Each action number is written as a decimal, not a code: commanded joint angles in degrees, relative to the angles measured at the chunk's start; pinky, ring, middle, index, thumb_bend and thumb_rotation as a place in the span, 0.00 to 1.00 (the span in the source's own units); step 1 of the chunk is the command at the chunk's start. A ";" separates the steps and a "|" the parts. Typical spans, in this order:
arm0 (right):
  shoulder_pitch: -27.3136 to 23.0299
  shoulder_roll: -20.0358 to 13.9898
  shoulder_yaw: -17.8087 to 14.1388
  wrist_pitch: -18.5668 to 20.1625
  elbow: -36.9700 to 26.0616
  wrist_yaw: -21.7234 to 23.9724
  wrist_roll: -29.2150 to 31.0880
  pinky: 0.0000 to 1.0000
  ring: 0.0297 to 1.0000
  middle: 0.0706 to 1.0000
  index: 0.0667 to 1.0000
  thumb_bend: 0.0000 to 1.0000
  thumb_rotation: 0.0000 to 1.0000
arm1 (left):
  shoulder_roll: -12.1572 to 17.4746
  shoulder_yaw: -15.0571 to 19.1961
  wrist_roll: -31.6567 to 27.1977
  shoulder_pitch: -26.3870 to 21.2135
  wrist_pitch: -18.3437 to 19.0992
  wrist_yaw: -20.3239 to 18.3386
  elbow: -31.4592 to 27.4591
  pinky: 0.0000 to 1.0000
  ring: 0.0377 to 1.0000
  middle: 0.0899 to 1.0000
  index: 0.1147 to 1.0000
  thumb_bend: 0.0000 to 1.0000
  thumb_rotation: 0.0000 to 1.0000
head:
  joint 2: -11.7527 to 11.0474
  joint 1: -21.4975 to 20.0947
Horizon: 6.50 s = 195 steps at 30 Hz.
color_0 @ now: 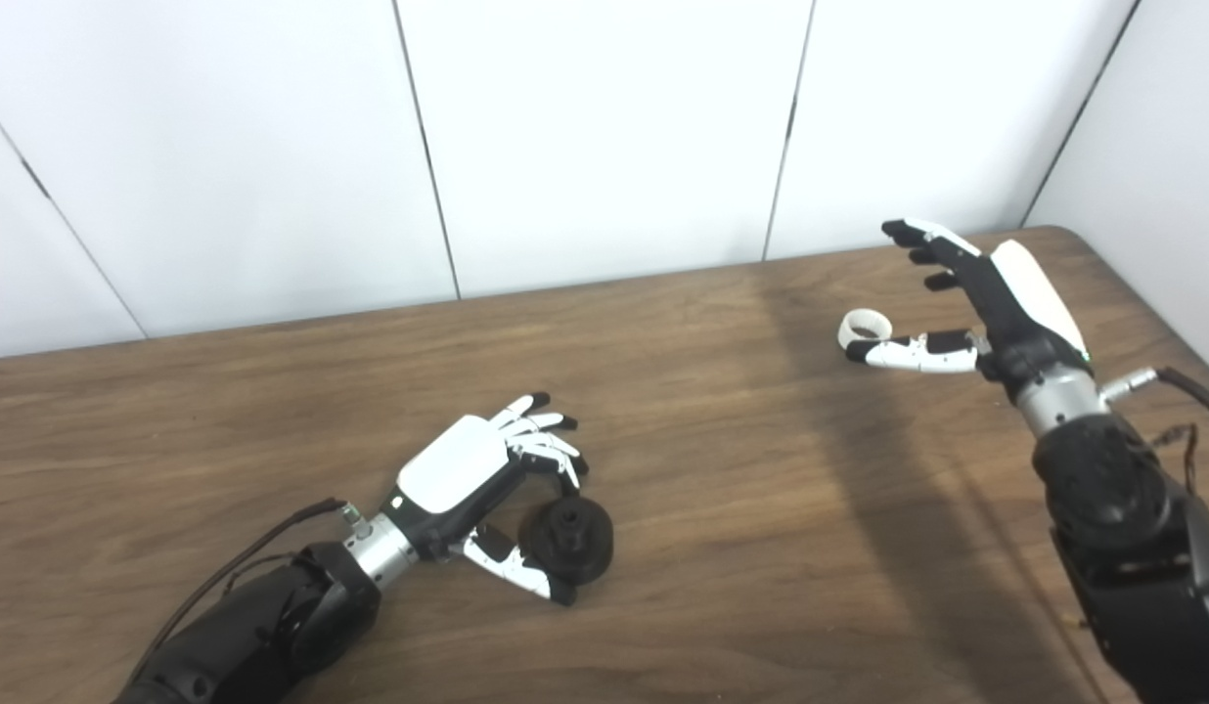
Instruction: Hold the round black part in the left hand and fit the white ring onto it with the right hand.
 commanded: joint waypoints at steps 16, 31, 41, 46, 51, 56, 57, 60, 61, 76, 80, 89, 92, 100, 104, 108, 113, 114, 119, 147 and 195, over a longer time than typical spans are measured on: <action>-12.93 -11.00 9.97 -4.94 16.60 3.65 -12.96 0.92 0.93 0.86 0.78 0.81 0.17 | 1.71 -2.04 1.42 0.16 0.69 -1.92 1.21 0.97 0.86 0.69 0.42 0.52 0.05 | -1.23 -2.20; -17.69 -13.03 14.43 -3.10 21.41 9.81 -18.50 1.00 1.00 0.92 0.80 0.83 0.27 | 2.08 -3.39 1.34 0.21 0.69 -0.44 0.61 0.96 0.86 0.69 0.42 0.52 0.05 | -2.11 -4.71; -18.99 -12.44 15.51 -3.13 23.97 11.34 -18.92 1.00 1.00 0.93 0.79 0.85 0.27 | 2.07 -4.00 0.84 0.19 0.69 0.11 0.14 0.94 0.85 0.69 0.42 0.52 0.05 | -2.35 -5.43; -19.08 -12.12 16.12 -2.78 24.28 11.73 -19.31 1.00 1.00 0.93 0.79 0.83 0.28 | 2.20 -3.88 1.00 0.34 0.69 -0.13 -0.50 0.94 0.85 0.69 0.42 0.52 0.05 | -2.19 -4.57; -19.49 -12.00 16.86 -2.54 24.93 12.39 -19.39 1.00 1.00 0.94 0.79 0.81 0.27 | 2.45 -3.74 0.86 0.51 0.69 -0.25 -1.19 0.94 0.85 0.69 0.42 0.52 0.05 | -2.09 -4.65; -19.87 -11.83 17.23 -2.98 26.03 12.27 -19.17 1.00 1.00 0.94 0.79 0.82 0.28 | 2.44 -2.97 0.83 0.72 0.69 -1.19 -1.70 0.95 0.85 0.69 0.42 0.52 0.05 | -2.00 -4.33; -19.88 -11.74 17.26 -3.09 26.25 12.13 -19.06 1.00 1.00 0.94 0.79 0.82 0.28 | 2.40 -2.79 0.83 0.81 0.70 -1.40 -1.79 0.95 0.85 0.69 0.42 0.52 0.05 | -2.16 -4.29; -19.90 -11.40 17.41 -2.77 26.51 12.34 -18.91 1.00 1.00 0.94 0.78 0.83 0.28 | 2.36 -2.48 0.77 1.00 0.69 -1.82 -2.10 0.95 0.86 0.69 0.42 0.52 0.05 | -2.14 -4.37; -19.88 -11.29 17.41 -2.64 26.48 12.40 -18.85 1.00 1.00 0.94 0.78 0.83 0.28 | 2.36 -2.39 0.86 1.04 0.69 -1.91 -2.17 0.96 0.86 0.69 0.42 0.52 0.05 | -2.14 -4.37; -19.85 -9.73 18.54 -3.19 27.88 11.14 -19.61 1.00 1.00 0.93 0.78 0.81 0.26 | 2.51 -2.26 0.73 1.44 0.69 -1.76 -3.14 0.95 0.86 0.69 0.42 0.52 0.05 | -2.07 -4.27; -19.82 -9.35 18.77 -3.26 28.23 11.33 -19.46 1.00 1.00 0.94 0.79 0.80 0.26 | 2.71 -1.83 0.98 1.82 0.69 -2.24 -3.82 0.95 0.86 0.69 0.42 0.52 0.05 | -2.02 -4.49; -20.16 -9.12 19.34 -2.77 28.75 12.33 -19.49 1.00 1.00 0.95 0.78 0.76 0.28 | 3.14 -1.27 1.38 2.49 0.69 -2.29 -4.62 0.95 0.85 0.69 0.42 0.52 0.05 | -1.75 -4.85; -20.36 -9.40 19.34 -2.20 28.89 12.82 -19.43 1.00 1.00 0.95 0.78 0.75 0.28 | 3.25 -1.30 1.19 2.50 0.69 -2.24 -4.76 0.95 0.85 0.69 0.42 0.52 0.05 | -1.65 -4.99; -21.66 -10.48 19.27 0.45 29.22 17.19 -18.81 1.00 1.00 0.98 0.80 0.71 0.33 | 3.48 -1.08 0.87 2.55 0.69 -2.61 -5.34 0.94 0.84 0.68 0.42 0.52 0.05 | -1.45 -5.49; -22.20 -10.75 19.32 0.68 29.65 18.36 -18.87 1.00 1.00 0.97 0.80 0.72 0.34 | 3.18 -0.70 1.20 2.64 0.69 -3.22 -5.43 0.94 0.85 0.69 0.42 0.52 0.05 | -1.56 -5.38; -22.43 -10.63 19.55 1.50 29.41 19.51 -19.15 1.00 1.00 0.98 0.80 0.71 0.34 | 3.10 -0.48 1.23 2.96 0.69 -3.52 -5.98 0.94 0.85 0.69 0.42 0.52 0.05 | -1.56 -5.47; -22.76 -10.52 20.03 1.54 30.01 20.13 -19.02 1.00 1.00 0.98 0.79 0.70 0.33 | 3.24 -0.20 1.06 3.18 0.69 -3.65 -6.44 0.95 0.85 0.69 0.42 0.52 0.05 | -1.50 -5.33; -22.84 -10.43 20.09 1.45 30.24 20.00 -18.98 1.00 1.00 0.98 0.79 0.70 0.33 | 3.26 -0.16 1.02 3.19 0.69 -3.62 -6.46 0.95 0.85 0.69 0.42 0.52 0.05 | -1.50 -5.33; -23.13 -9.97 20.21 1.22 30.99 19.47 -18.51 1.00 1.00 0.98 0.78 0.70 0.31 | 3.37 0.12 1.20 3.35 0.69 -4.24 -6.78 0.95 0.85 0.69 0.42 0.52 0.05 | -1.51 -5.21; -21.73 -7.01 17.63 -2.56 33.52 5.77 -15.61 0.99 0.98 0.84 0.47 0.55 0.14 | 3.15 0.69 1.74 4.78 0.69 -3.77 -7.44 0.95 0.84 0.68 0.42 0.52 0.05 | -1.52 -4.05; -23.12 -0.71 22.76 -15.06 3.73 13.78 -17.14 1.00 1.00 0.82 0.44 0.53 0.14 | 3.57 1.35 1.61 3.45 0.69 -3.61 -1.66 0.94 0.83 0.68 0.42 0.52 0.05 | -0.22 -2.63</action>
